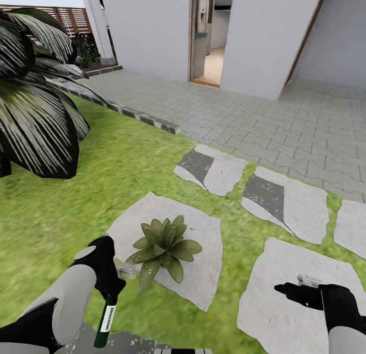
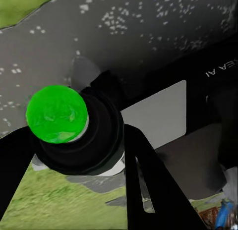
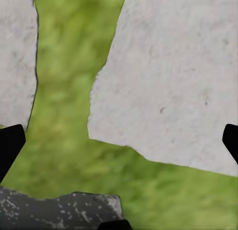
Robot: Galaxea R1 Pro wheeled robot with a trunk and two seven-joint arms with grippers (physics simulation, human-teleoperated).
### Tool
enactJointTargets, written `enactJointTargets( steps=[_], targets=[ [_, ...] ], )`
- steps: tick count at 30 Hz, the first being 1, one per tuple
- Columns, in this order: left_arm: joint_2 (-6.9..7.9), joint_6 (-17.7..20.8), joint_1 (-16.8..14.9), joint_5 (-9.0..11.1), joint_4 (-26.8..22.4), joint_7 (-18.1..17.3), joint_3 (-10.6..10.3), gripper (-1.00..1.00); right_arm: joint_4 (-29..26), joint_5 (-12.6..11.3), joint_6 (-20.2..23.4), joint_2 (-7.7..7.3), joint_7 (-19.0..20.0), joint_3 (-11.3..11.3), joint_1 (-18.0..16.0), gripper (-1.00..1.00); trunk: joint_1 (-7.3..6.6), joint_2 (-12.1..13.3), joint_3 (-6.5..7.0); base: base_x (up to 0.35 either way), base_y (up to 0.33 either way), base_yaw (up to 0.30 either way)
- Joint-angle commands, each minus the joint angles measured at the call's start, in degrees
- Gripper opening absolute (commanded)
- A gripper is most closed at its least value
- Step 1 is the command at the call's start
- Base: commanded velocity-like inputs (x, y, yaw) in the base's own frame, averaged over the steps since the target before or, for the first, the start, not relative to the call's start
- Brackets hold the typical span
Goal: Pick up the pesticide atomizer in the garden and spray insectifuge to fully cover both potted plants in the garden.
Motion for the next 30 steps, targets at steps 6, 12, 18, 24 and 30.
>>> enactJointTargets(
  steps=[6,12,18,24,30],
  targets=[
    [-0.30,0.6,-0.1,-0.6,0.7,-0.5,0.4,-1.00,0.0,0.6,0.0,0.01,0.7,-0.2,-0.1,1.00,-0.02,0.0,-0.18,-0.029,-0.290,0.145],
    [-0.31,0.6,-0.1,-0.6,0.7,-0.5,0.4,-1.00,0.0,0.6,0.0,0.01,0.7,-0.2,-0.1,1.00,-0.02,0.0,-0.33,-0.001,-0.336,0.103],
    [-0.31,0.6,-0.1,-0.6,0.7,-0.5,0.4,-1.00,0.0,0.6,0.0,-0.01,0.7,-0.2,-0.1,1.00,-0.02,0.0,-0.55,0.000,-0.341,0.140],
    [-0.35,0.6,-0.1,-0.6,0.7,-0.5,0.4,-1.00,-0.1,0.6,0.0,-0.03,0.8,-0.1,-0.1,1.00,-0.02,0.0,-0.58,0.000,-0.342,0.008],
    [-0.37,0.6,-0.1,-0.6,0.7,-0.5,0.4,-1.00,-0.1,0.6,0.0,0.01,0.7,-0.2,-0.1,1.00,-0.02,0.0,-0.60,0.000,-0.322,0.025]
  ],
)
